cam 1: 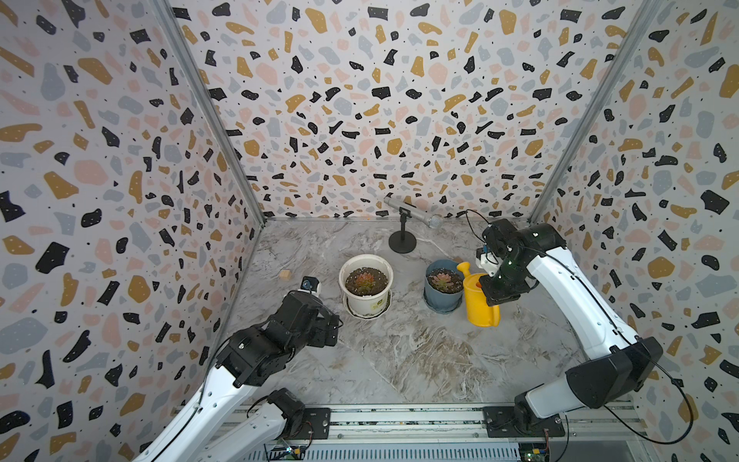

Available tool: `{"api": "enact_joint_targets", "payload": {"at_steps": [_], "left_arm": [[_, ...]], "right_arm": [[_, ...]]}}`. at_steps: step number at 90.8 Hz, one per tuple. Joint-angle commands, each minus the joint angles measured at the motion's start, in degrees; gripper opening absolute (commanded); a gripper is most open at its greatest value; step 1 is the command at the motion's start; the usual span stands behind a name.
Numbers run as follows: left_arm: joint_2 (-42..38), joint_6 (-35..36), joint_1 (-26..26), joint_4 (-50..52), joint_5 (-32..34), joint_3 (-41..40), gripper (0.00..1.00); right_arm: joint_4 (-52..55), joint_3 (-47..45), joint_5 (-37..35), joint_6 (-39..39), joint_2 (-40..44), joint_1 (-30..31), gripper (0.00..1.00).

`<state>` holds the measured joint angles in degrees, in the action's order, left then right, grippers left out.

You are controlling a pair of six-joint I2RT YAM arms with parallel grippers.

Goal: Water the succulent around the soil edge
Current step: Water the soil of the potted plant with water.

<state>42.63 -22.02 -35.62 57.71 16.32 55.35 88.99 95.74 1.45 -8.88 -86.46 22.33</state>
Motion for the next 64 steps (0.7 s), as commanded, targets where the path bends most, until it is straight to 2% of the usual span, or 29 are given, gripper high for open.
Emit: {"api": "enact_joint_targets", "payload": {"at_steps": [1, 29, 64], "left_arm": [[-0.52, 0.49, 0.44, -1.81, -0.48, -0.51, 1.0], [-0.31, 0.49, 0.43, -1.79, -0.51, -0.51, 1.0], [0.0, 0.49, 0.45, -1.82, -0.51, -0.51, 1.0]], "right_arm": [[2.05, 2.94, 1.39, 0.25, -0.29, 0.0, 0.0], [4.25, 7.07, 2.67, -0.32, -1.52, 0.15, 0.0], [7.53, 13.88, -0.57, -2.17, -6.58, 2.85, 0.0]]}}
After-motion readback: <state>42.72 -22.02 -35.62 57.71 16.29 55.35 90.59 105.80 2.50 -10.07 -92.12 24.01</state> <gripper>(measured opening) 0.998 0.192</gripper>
